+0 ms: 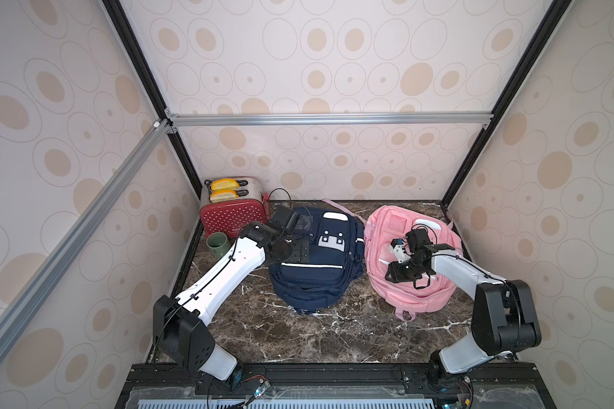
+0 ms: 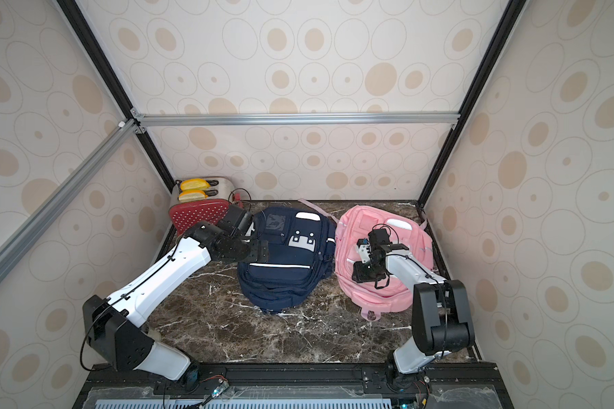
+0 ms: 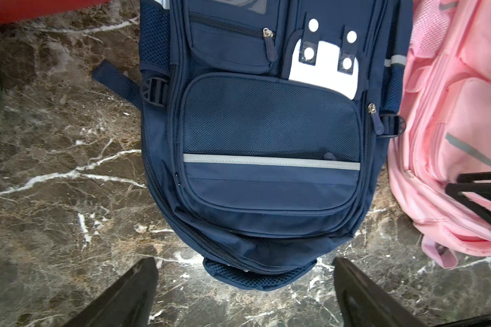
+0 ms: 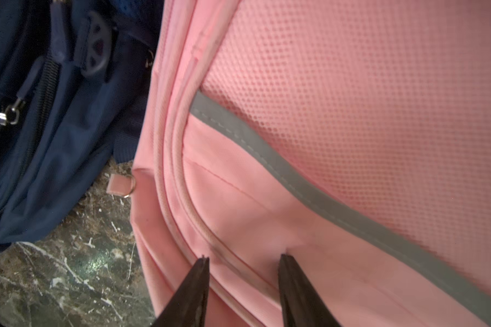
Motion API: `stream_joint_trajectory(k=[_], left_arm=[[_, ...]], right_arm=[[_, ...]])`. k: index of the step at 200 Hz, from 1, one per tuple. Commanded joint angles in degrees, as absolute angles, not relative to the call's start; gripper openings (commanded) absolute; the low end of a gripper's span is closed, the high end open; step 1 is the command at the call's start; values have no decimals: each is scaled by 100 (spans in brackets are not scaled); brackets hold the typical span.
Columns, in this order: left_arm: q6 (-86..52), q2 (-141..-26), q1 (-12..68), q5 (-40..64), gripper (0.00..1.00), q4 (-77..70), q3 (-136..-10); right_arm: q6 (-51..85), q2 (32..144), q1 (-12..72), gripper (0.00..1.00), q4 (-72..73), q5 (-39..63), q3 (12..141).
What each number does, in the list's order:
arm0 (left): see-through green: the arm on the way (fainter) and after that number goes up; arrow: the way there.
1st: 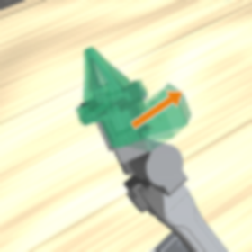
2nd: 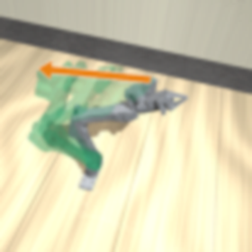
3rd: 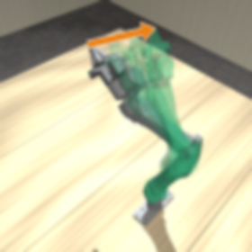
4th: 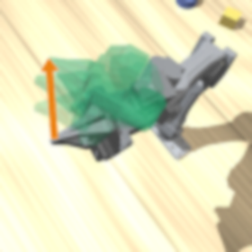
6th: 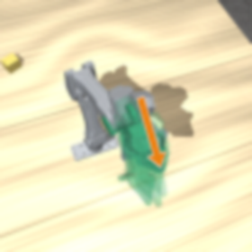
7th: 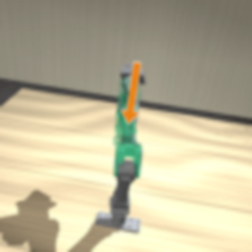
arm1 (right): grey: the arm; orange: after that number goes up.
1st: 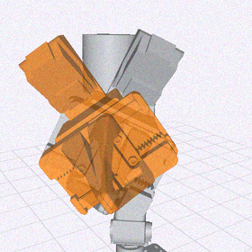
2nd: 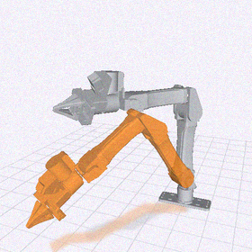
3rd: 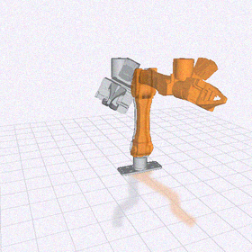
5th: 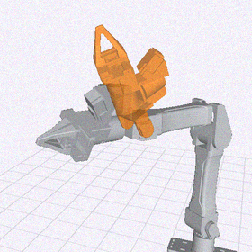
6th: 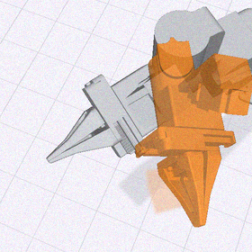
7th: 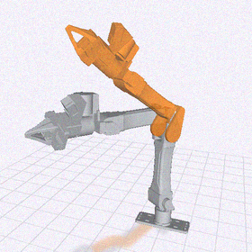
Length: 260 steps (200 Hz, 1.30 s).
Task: Zip up the backpack
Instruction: Move the backpack to the center of the board.
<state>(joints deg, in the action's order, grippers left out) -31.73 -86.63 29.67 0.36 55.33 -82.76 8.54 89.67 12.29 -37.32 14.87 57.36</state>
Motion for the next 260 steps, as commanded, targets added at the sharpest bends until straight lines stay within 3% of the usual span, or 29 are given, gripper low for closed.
stream_joint_trajectory(k=[1, 15, 57, 101, 122, 138, 162, 189, 208, 246, 260], left_arm=[[-2811, -8682, 2903, -285, 99, 5748, -8438], [-2757, -8682, 2859, -338, 99, 5747, -8420], [-2511, -8776, 2553, -503, 99, 5702, -8510], [-1854, -8270, 2472, -2050, 99, 5344, -8399], [-1537, -8043, 2357, -2482, 99, 5011, -8207], [-1327, -7919, 2197, -2559, 99, 4685, -7906], [-1184, -7626, 1944, -2367, 99, 4236, -7460], [-1094, -7532, 1894, -2071, 99, 3894, -7258], [-1131, -7730, 1887, -2109, 99, 3971, -7435], [-1200, -7752, 1868, -2043, 99, 3796, -7394], [-1239, -7784, 1858, -2037, 99, 3819, -7373]], right_arm=[[836, 8869, 1270, 42, -4916, 1357, 5870], [782, 8685, 1266, 44, -5205, 993, 5830], [830, 8102, 1266, 76, -5021, 729, 6349], [520, 7431, 1266, 98, -3186, 685, 6539], [83, 7481, 1266, 100, -2994, 412, 6831], [-217, 7574, 1220, 100, -2908, -441, 6858], [-224, 7587, 728, 100, -2698, -1069, 6595], [677, 8046, -577, 98, -2896, -179, 6573], [972, 8490, -1149, 86, -2966, 521, 6686], [973, 9068, -1371, 85, -2877, -175, 6693], [1180, 9383, -1748, 84, -2895, 80, 6688]])
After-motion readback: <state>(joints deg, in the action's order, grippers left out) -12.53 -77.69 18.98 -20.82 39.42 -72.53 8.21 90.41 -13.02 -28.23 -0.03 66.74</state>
